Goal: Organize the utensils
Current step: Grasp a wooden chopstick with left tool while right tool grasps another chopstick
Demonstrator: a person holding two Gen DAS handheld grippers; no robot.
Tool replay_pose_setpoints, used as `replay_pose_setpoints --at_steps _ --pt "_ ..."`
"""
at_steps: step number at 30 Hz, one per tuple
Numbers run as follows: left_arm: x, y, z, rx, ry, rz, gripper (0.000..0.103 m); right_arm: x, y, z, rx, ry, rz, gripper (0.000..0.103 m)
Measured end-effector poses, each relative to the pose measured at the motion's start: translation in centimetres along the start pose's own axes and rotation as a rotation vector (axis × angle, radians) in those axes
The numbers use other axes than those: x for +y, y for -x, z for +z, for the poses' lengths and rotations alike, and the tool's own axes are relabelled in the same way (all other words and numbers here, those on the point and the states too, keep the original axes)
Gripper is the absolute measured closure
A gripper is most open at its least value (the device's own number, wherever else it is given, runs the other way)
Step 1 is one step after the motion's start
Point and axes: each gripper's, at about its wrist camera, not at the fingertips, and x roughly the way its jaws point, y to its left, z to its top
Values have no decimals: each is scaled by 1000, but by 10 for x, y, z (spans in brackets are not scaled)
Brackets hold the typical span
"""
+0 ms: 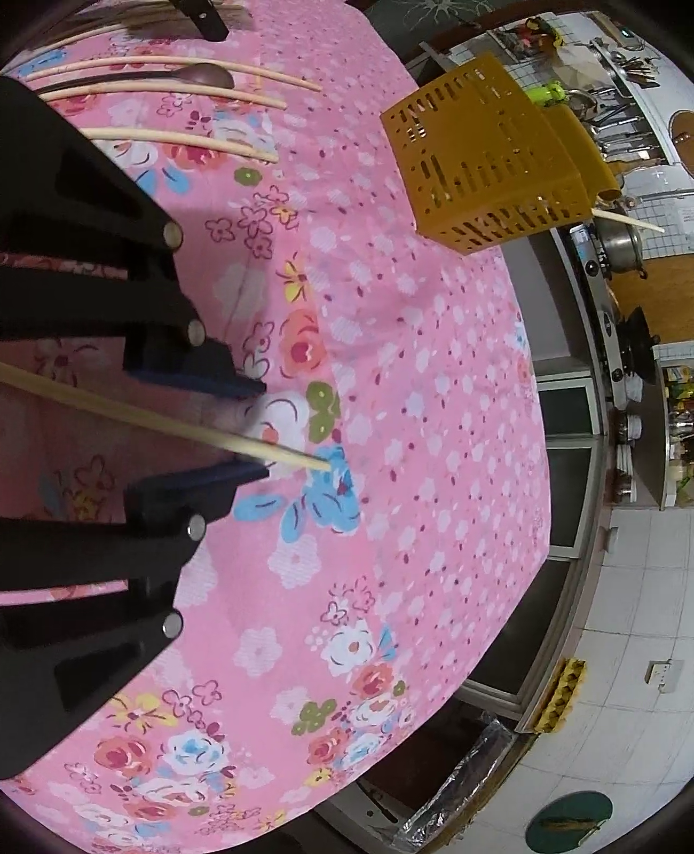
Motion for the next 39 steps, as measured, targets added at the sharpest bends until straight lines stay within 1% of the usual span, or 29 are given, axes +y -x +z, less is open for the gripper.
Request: replay_pose_setpoints --at_steps 1,6,10,13,20,23,24,25,27,28,31,33,34,36,39 --pt "0 0 0 1 0 -4 103 -1 0 0 2 -5 12 93" --pt "7 3 0 16 22 -36 103 1 0 0 2 7 20 93" --pt "20 13 -3 19 57 -47 103 -3 0 0 3 -4 41 93" --pt "31 18 -5 37 84 -69 103 -2 0 -1 0 4 35 93" --pt "40 30 -12 34 107 -37 103 -3 0 -1 -2 -1 47 93" --pt "39 32 -14 32 114 -8 98 -4 0 -1 -1 -3 51 93" --pt "39 33 -14 29 111 -7 93 -3 0 -1 -1 -2 52 93" --pt "38 34 -14 27 108 0 85 -4 0 -1 -1 -4 52 93" --pt "38 35 -14 21 109 27 74 -3 0 -1 -2 -5 52 93" --pt "39 34 -13 19 109 42 74 -2 0 -1 -2 -3 50 93" --pt "38 27 -13 46 95 43 75 -3 0 -1 -1 -1 49 93" --pt "35 20 -12 62 90 57 81 -3 0 -1 -1 -3 50 93" --pt "35 18 -12 63 87 81 84 -3 0 -1 -1 -2 50 93" --pt "36 12 -10 80 91 90 86 -3 0 -1 -1 -1 49 93" --pt "37 7 -3 76 93 101 88 -4 0 -1 -3 2 45 93"
